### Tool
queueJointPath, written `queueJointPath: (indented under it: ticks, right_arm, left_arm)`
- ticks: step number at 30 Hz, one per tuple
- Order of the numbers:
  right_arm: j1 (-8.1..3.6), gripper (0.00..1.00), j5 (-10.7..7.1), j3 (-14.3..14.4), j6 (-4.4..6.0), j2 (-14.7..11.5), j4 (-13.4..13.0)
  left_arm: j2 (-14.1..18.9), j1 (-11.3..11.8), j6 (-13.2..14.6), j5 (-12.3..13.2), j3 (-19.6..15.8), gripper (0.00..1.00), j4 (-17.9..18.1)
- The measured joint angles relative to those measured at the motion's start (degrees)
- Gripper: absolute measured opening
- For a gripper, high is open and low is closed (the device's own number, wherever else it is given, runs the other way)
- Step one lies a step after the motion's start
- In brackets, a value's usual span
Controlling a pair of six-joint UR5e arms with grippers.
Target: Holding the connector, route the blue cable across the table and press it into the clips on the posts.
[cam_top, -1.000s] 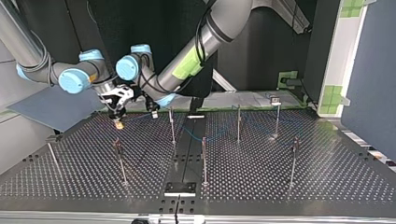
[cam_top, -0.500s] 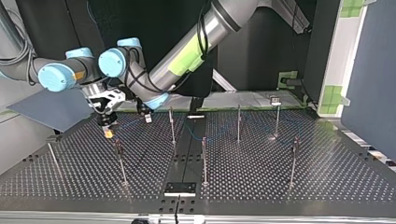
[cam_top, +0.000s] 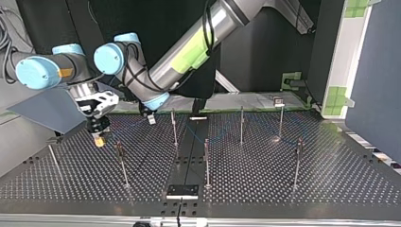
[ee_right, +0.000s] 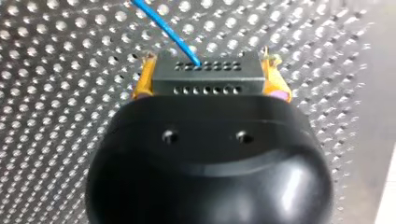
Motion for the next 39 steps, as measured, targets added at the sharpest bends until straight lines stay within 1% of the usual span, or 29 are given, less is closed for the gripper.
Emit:
queueJointPath:
  ticks: [2,8,11,14,19,22,26,33,39]
  right_arm:
    - [0.05,0.0,-0.19,-0.1,0.02,-0.5,0.2]
    - [0.18,0.0,-0.79,-0.4,-0.02,-2.5,0.8]
    - [0.23,0.0,-0.94,-0.4,0.0,-3.5,1.2]
    - [0.27,0.0,-1.04,-0.4,0.02,-4.5,1.5]
    - [0.3,0.0,-1.38,-0.5,0.03,-5.7,1.8]
    - [0.15,0.0,-1.5,-0.7,0.06,-6.1,2.0]
    - [-0.08,0.0,-1.58,-0.8,0.12,-6.2,2.1]
    - [-0.31,0.0,-1.57,-0.9,0.72,-5.8,2.1]
    - [-0.4,0.0,-1.61,-1.0,0.59,-4.5,1.8]
  left_arm:
    - [0.9,0.1,0.8,0.6,-0.9,0.02,0.8]
    - [4.2,0.1,4.0,3.4,-4.0,0.02,4.1]
    - [5.7,0.3,5.6,5.0,-4.4,0.02,5.6]
    - [6.8,0.5,6.6,6.6,-3.9,0.02,7.3]
    - [7.2,1.0,7.1,9.0,-1.8,0.02,9.1]
    - [7.2,1.5,7.1,10.4,-1.0,0.02,9.2]
    - [7.2,2.4,6.9,12.3,-0.9,0.02,8.7]
    - [6.6,3.5,6.6,15.4,-1.0,0.02,8.0]
    - [6.5,4.7,6.7,18.1,-1.1,0.02,9.8]
